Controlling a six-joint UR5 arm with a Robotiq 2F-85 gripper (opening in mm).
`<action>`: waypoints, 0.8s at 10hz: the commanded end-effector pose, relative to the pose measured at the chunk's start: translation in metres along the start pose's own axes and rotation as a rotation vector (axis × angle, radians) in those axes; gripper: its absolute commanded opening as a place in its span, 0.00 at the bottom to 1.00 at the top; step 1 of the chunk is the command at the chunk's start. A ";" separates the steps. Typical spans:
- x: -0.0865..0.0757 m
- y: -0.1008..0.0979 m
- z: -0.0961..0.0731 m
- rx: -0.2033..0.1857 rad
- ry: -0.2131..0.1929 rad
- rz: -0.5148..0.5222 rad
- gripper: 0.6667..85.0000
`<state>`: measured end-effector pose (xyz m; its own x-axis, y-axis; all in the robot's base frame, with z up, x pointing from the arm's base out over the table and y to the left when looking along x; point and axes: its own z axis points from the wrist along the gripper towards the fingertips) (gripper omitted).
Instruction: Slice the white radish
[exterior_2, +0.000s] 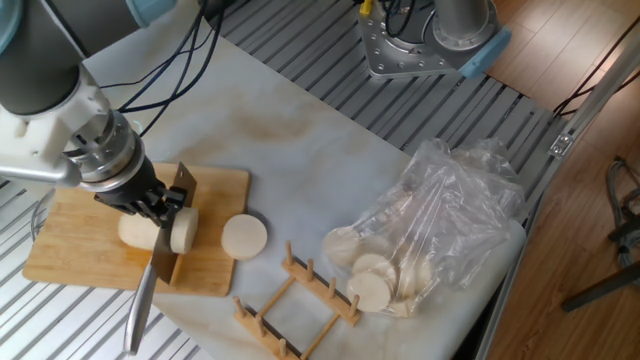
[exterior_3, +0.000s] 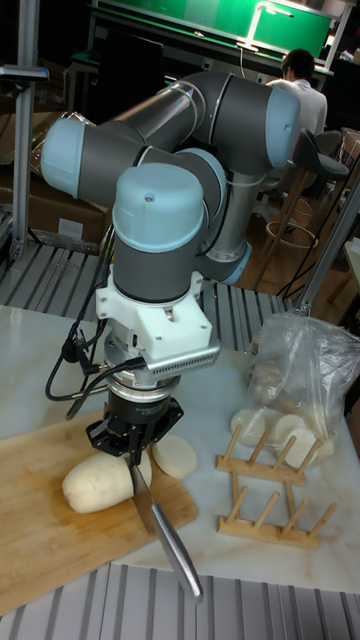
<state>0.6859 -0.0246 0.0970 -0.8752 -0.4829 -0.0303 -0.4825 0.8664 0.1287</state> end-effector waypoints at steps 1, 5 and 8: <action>-0.007 -0.002 0.007 0.000 -0.048 -0.014 0.01; 0.011 -0.014 0.004 0.027 -0.029 -0.041 0.01; 0.014 -0.016 0.006 0.041 -0.041 -0.048 0.01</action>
<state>0.6823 -0.0411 0.0884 -0.8548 -0.5154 -0.0611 -0.5190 0.8497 0.0928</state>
